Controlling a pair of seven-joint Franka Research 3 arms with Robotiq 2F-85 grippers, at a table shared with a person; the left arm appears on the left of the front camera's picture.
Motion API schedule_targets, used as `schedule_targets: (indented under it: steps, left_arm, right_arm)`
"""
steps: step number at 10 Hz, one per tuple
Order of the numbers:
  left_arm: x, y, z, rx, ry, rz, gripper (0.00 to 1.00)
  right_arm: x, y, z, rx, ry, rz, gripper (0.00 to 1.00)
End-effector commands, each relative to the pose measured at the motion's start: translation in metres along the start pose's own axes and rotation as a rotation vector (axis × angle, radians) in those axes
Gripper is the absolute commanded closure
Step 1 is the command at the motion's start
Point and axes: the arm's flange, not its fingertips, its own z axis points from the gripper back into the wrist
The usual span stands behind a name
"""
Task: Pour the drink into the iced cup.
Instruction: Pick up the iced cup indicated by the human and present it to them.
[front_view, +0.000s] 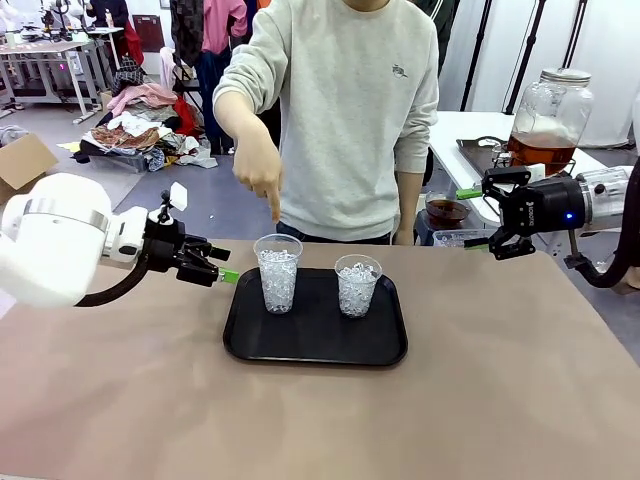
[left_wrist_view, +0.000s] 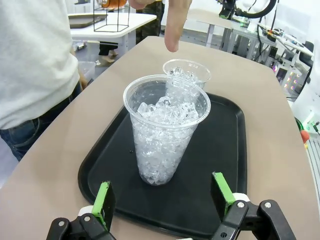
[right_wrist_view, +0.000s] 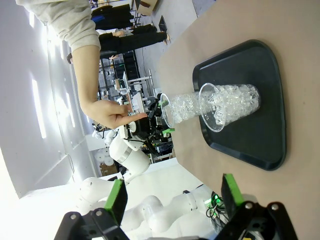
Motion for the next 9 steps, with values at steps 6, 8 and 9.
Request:
schedule_targets:
  steps: [6,8,9]
  left_arm:
    - [-0.002,-0.003,-0.007,-0.028,-0.04,-0.08,0.0]
    - [-0.004,-0.006,-0.014,-0.043,-0.056,-0.11,0.0]
    - [-0.006,-0.006,-0.017,-0.051,-0.065,-0.114,0.0]
  right_arm:
    - [0.0,0.001,0.0,0.0,-0.002,0.002,0.0]
    - [0.0,0.001,0.0,0.0,-0.002,0.002,0.0]
    - [0.0,0.001,0.0,0.0,-0.002,0.002,0.0]
